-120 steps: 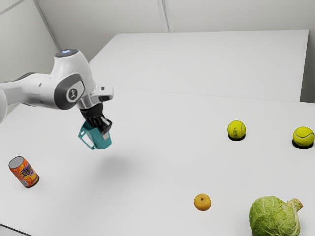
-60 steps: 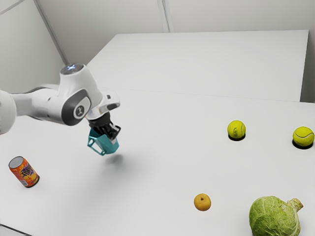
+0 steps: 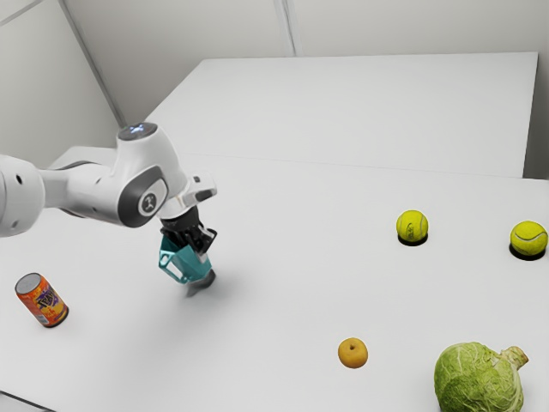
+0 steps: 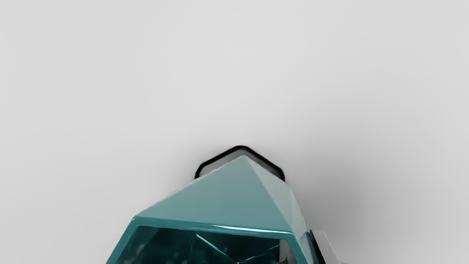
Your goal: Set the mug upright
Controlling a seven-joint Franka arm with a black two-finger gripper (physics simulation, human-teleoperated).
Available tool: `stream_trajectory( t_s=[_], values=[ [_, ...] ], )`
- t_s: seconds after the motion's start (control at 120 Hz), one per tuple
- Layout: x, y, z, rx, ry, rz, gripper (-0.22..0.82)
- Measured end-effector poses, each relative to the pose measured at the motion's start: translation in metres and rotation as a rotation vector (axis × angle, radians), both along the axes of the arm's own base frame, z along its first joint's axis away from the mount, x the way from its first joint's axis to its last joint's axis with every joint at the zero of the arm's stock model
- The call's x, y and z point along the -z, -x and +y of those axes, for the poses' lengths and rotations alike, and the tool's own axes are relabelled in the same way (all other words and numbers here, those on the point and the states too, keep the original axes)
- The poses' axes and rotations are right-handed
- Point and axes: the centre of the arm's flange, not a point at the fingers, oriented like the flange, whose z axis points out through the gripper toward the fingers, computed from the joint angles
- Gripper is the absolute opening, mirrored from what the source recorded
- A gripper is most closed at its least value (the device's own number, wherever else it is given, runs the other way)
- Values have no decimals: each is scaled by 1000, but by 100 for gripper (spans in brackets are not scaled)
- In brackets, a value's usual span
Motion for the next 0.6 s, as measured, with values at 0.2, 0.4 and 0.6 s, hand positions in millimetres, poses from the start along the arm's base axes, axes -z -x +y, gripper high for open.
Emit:
stream_trajectory(
  t_s=[0.2,0.4,0.6],
  values=[
    [9,-1,-2,-16,1,14,-18],
    [19,-1,-3,-25,1,30,-18],
    [23,-2,-5,-32,2,37,-18]
  ],
)
